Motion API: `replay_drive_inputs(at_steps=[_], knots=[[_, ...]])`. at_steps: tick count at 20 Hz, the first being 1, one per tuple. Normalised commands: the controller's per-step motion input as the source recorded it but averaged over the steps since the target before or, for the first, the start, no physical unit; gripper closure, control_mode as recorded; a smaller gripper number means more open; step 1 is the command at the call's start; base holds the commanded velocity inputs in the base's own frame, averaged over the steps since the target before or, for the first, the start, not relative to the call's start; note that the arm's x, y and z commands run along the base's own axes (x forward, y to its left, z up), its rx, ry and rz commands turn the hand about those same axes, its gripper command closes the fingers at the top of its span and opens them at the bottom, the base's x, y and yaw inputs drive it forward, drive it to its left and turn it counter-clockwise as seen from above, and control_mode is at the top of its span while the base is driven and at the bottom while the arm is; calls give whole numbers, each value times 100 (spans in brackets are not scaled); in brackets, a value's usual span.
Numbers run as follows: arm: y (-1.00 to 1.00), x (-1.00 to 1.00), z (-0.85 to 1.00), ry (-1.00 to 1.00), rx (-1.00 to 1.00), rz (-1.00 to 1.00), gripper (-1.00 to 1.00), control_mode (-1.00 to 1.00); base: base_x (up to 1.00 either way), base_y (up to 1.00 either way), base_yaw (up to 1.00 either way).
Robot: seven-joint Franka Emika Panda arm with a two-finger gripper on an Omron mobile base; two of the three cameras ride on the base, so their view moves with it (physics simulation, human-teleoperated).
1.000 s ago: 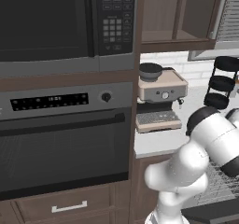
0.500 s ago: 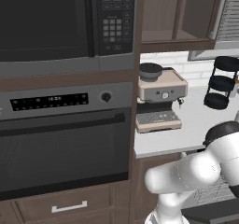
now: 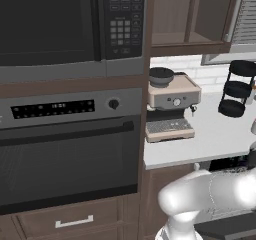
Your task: Pick up the cup and bowl from the counter, place them in the dishwasher, and close the dishwasher door.
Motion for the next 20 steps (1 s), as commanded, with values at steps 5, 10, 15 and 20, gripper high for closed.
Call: replay_drive_inputs(at_steps=[5,10,15,20], knots=[[-1,35,-17,20,5,-1,100,-100,0,0,0],[-31,10,-43,2,7,-11,100,-100,0,0,0],[-35,4,-52,-2,11,-22,100,-100,0,0,0],[-6,38,-43,-6,2,-27,100,-100,0,0,0]])
